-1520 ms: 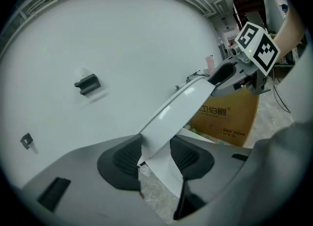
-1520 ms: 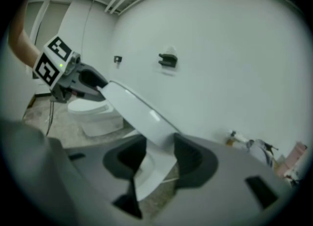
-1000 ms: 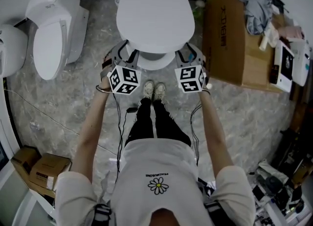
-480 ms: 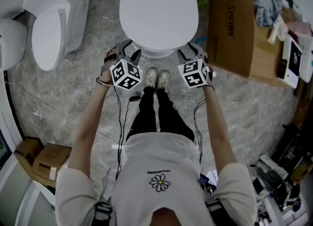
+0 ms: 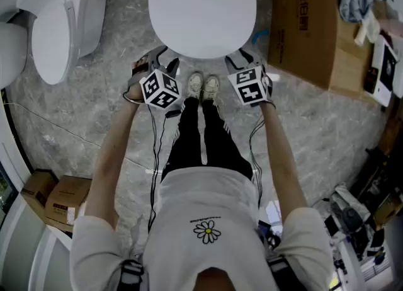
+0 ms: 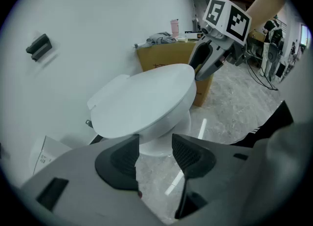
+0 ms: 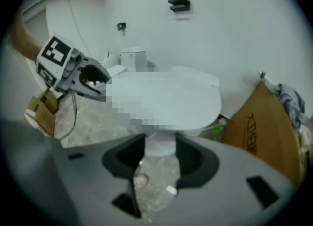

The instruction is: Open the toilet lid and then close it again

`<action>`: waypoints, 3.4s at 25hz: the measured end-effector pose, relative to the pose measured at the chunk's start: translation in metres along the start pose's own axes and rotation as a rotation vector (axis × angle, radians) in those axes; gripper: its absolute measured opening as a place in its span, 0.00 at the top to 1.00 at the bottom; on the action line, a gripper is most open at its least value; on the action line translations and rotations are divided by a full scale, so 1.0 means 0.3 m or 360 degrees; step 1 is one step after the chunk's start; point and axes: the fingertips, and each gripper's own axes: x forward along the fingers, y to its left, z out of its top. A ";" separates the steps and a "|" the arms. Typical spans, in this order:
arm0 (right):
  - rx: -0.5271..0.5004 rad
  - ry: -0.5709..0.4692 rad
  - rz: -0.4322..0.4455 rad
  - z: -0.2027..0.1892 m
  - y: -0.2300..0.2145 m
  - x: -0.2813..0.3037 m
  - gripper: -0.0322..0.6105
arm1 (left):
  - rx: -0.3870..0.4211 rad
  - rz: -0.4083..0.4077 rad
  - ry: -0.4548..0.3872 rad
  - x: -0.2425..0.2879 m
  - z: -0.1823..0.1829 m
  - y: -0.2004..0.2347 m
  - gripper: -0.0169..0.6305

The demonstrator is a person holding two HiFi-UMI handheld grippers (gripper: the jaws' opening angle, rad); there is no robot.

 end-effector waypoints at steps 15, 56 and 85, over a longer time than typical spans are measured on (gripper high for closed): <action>0.0067 0.0131 0.0092 -0.162 0.044 0.190 0.64 | -0.0104 -0.0046 0.0061 0.183 -0.156 -0.104 0.63; 0.0416 0.0308 0.0072 -0.312 -0.018 0.352 0.64 | -0.0537 -0.0058 0.0298 0.333 -0.294 -0.084 0.66; 0.0317 -0.1588 -0.0411 0.816 0.004 -1.191 0.88 | -0.0650 0.0664 -0.1279 -1.148 0.854 0.346 0.76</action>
